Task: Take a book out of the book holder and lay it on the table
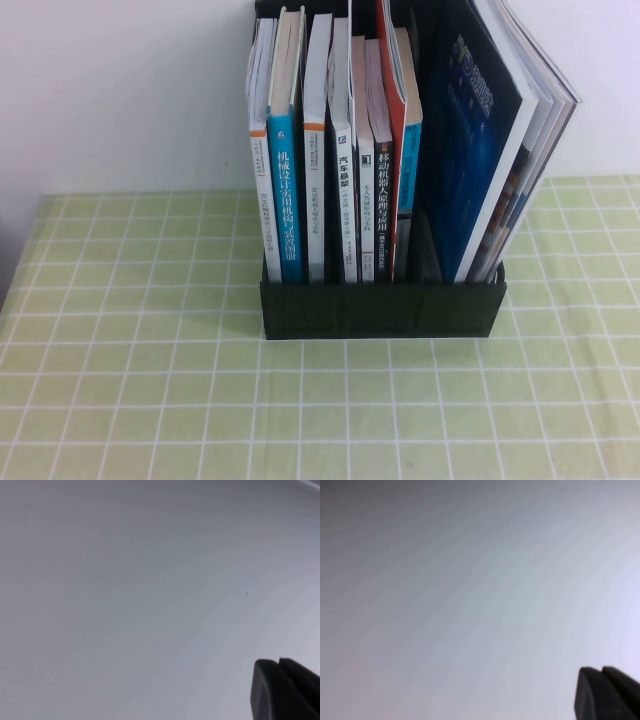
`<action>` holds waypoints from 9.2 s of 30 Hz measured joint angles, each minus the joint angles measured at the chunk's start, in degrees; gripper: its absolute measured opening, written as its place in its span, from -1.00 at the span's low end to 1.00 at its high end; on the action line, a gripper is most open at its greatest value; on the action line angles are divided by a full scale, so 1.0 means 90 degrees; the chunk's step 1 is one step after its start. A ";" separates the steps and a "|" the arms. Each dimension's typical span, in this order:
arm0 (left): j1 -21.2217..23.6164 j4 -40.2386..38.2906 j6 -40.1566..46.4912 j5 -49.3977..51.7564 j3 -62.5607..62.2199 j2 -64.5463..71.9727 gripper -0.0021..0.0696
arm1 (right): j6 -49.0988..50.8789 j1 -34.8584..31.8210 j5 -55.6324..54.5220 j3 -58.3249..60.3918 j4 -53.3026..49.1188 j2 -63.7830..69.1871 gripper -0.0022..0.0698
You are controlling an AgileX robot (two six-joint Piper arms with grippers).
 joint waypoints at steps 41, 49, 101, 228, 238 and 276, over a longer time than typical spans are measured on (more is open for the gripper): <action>0.0000 -0.7577 0.6109 0.7060 -0.3587 0.6514 -0.95 | 0.2099 0.0000 0.8036 -0.3801 -0.1890 0.4421 -0.95; -0.0576 -0.9869 1.0054 0.7976 -0.4195 0.8038 -0.95 | 0.0352 0.0000 0.7423 -0.2935 -0.0038 0.4723 -0.95; -0.4132 -0.5576 0.9623 0.6929 -1.0047 1.2456 -0.95 | -0.5803 0.1643 0.2949 -0.2830 0.5071 0.8306 -0.10; -0.3732 -0.5290 0.9077 0.7301 -1.0051 1.2351 -0.95 | 0.2484 0.1363 -0.1945 -0.2872 -0.1105 1.0981 -0.16; -0.3732 -0.5278 0.9037 0.7328 -1.0051 1.2351 -0.95 | 0.3212 0.1350 -0.2651 -0.2898 -0.1159 1.1172 -0.85; -0.1534 -0.5353 0.7516 1.0348 -0.8634 0.8872 -0.95 | 1.1286 0.1326 -0.3449 -0.7926 -1.1651 0.7281 -0.88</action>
